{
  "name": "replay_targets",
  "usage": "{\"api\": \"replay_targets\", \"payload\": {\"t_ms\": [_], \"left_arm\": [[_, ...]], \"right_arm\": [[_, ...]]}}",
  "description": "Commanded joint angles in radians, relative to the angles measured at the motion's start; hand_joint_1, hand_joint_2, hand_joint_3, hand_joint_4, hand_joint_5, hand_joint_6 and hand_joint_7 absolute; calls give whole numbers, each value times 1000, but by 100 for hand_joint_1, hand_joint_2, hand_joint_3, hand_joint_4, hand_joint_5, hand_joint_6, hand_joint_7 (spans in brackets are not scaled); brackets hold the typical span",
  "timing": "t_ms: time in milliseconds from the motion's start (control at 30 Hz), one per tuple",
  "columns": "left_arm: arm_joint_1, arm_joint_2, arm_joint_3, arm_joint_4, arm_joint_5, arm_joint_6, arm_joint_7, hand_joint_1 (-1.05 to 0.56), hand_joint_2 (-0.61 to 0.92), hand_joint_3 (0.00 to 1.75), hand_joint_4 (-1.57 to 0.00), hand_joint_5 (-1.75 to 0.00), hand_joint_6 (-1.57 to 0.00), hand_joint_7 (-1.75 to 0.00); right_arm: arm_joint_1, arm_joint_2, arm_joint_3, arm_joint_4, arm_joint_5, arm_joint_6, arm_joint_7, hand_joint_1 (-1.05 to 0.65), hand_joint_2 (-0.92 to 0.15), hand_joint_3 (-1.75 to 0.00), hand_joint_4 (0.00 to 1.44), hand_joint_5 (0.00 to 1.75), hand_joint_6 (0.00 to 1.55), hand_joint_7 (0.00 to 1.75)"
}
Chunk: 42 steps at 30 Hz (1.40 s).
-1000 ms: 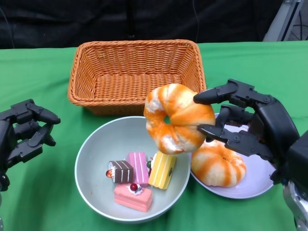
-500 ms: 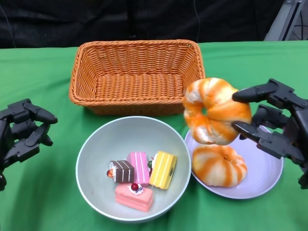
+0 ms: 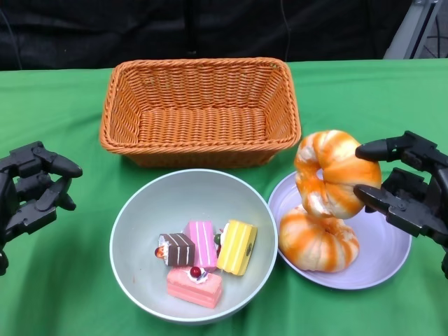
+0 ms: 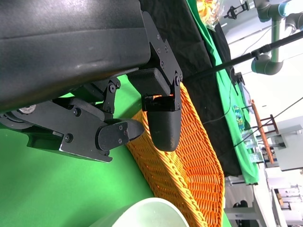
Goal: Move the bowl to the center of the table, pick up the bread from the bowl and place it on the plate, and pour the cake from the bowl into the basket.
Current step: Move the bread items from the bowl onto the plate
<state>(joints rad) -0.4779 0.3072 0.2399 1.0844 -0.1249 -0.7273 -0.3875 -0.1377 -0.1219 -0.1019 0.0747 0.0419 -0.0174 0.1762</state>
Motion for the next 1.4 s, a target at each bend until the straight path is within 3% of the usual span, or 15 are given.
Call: {"api": "replay_targets", "payload": {"t_ms": [33,433,800,967,1033,1200,1400], "left_arm": [[-6,23,7,6,-4,1,3,-5,81,64,-74,-153,-77,-118],[-6,25,9,6,-4,3,7,-4,81,64,-75,-151,-78,-116],[-9,29,10,9,-3,2,5,-5,81,64,-76,-150,-79,-115],[-8,29,11,8,-4,0,4,-4,81,63,-76,-150,-79,-115],[-7,29,9,6,-1,0,9,-5,81,63,-76,-150,-79,-115],[-6,26,10,5,-6,-4,0,-5,81,63,-76,-151,-78,-116],[-3,23,6,0,2,-3,14,-5,81,63,-75,-150,-78,-117]], "right_arm": [[-35,-27,-1,82,-27,6,-25,-9,-92,-25,62,146,62,114],[-109,-65,9,267,-80,-15,-49,-12,-92,-24,62,137,63,105],[-124,-95,42,277,-167,39,-102,-10,-92,-22,68,117,70,82],[-124,-115,72,250,-232,86,-123,-12,-92,-21,72,100,74,67],[-119,-119,85,227,-262,105,-138,-13,-92,-22,78,79,77,50],[-107,-119,95,185,-289,135,-148,-15,-92,-19,81,50,77,27],[-90,-131,111,135,-303,161,-139,-18,-92,-15,80,42,64,12]]}}
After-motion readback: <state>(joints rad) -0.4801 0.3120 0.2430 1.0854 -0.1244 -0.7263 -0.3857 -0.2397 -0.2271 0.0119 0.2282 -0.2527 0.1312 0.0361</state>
